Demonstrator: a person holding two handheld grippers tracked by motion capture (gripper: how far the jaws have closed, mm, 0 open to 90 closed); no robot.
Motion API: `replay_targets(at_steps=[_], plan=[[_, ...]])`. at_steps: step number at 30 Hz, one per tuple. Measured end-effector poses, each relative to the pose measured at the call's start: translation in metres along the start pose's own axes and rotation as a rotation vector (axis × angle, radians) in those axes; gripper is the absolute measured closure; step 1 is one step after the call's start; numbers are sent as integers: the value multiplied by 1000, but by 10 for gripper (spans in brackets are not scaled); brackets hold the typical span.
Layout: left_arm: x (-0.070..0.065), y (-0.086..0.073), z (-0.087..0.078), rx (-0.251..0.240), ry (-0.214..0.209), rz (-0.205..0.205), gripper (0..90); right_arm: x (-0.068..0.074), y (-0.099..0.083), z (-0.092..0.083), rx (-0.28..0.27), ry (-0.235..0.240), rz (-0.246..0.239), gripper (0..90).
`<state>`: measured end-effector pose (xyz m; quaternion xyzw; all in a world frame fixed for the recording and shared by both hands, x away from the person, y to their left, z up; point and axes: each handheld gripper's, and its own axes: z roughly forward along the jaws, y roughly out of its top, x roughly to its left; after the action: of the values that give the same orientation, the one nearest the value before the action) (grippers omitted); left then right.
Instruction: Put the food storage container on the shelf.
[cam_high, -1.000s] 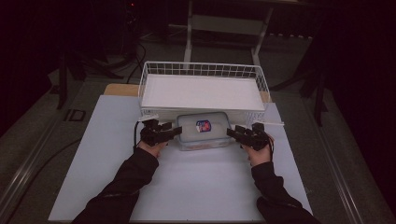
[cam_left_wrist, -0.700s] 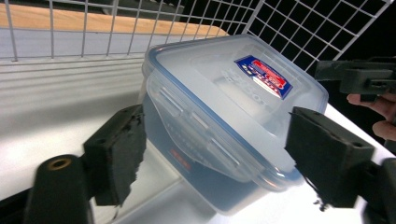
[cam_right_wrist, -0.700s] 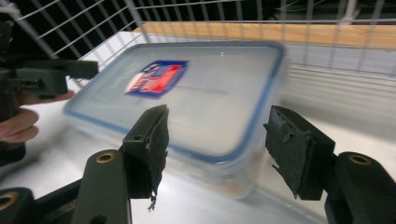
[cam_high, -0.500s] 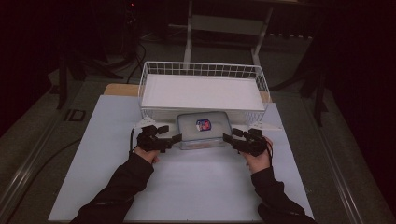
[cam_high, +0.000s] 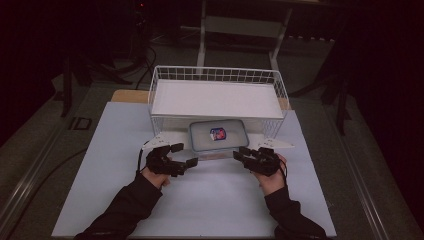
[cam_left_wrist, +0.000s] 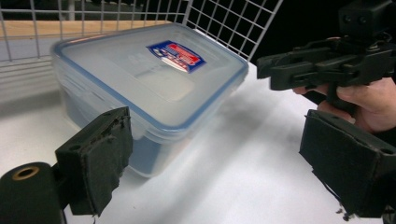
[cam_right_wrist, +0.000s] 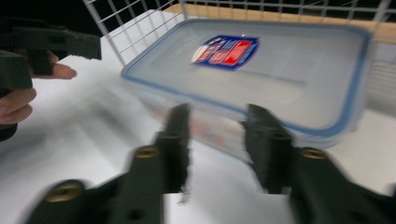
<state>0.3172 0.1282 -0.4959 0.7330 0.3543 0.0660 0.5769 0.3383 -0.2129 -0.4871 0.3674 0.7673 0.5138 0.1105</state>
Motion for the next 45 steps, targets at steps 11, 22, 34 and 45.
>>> replay_targets(at_steps=[11, 22, 34, 45], plan=[[-3, -9, -4, 17, 26, 22, 15, 19, -7, 25, 86, 32, -26, 900], [0, -13, -1, 16, 51, 41, 14, 19, -6, 60, 109, 40, 11, 900], [1, -14, -3, 11, 55, 43, 14, 8, 10, 93, 99, -34, 28, 899], [0, -14, -3, 15, 79, 72, 15, -4, 20, 109, 92, -64, 36, 896]])
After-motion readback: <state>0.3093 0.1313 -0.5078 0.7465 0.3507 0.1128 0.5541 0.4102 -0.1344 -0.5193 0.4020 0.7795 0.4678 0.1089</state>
